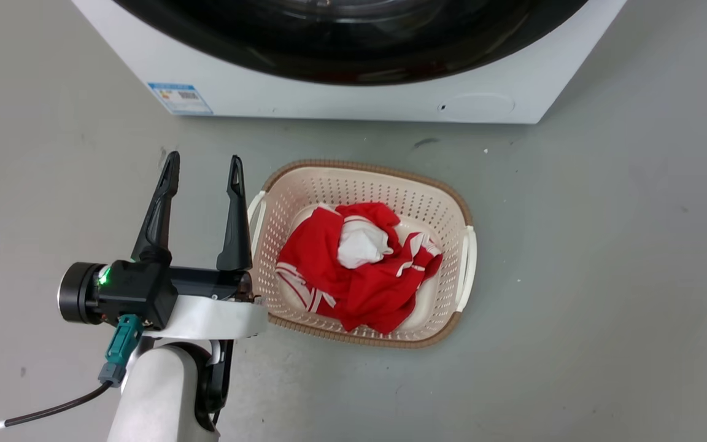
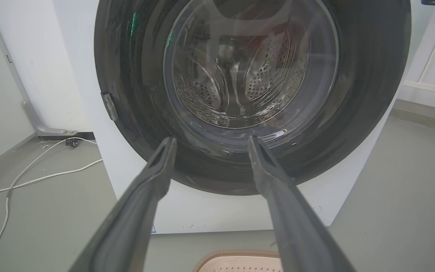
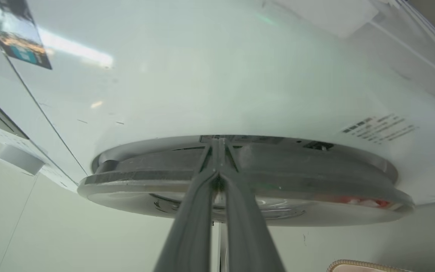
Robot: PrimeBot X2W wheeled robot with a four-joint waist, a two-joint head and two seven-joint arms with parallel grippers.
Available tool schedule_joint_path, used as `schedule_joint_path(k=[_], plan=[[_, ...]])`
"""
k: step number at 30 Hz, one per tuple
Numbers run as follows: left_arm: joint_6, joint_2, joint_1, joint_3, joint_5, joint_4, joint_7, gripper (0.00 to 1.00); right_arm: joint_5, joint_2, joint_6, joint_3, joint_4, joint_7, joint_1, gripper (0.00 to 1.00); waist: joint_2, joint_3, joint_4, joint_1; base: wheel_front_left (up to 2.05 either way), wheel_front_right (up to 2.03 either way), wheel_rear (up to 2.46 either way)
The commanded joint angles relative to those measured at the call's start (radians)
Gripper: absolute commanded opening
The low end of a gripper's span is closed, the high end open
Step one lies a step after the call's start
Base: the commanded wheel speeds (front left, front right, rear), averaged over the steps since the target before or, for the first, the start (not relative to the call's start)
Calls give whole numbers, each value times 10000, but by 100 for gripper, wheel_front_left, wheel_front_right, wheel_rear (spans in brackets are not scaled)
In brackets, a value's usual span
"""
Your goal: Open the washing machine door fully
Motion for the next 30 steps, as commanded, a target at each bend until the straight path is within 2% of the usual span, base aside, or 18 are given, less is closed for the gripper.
schedule_joint_path(k=[1, 13, 22, 30], plan=[[38, -5, -156, -32, -47, -44, -27, 100, -61, 79, 0, 59, 141, 28, -284, 0, 0, 241, 131, -1, 0, 0, 0], [227, -1, -443, -255, -157, -110, -27, 100, -309, 266, -4, 287, 681, 224, -1021, 0, 0, 827, 416, -1, 0, 0, 0], [347, -4, -477, -359, -230, 16, -27, 100, -53, 193, -1, 265, 516, 1603, -718, 0, 0, 744, 432, -1, 0, 0, 0], [308, -2, -224, -349, -220, 242, -27, 100, 66, 184, -1, 441, 208, 3099, 70, 0, 0, 150, 254, -1, 0, 0, 0]])
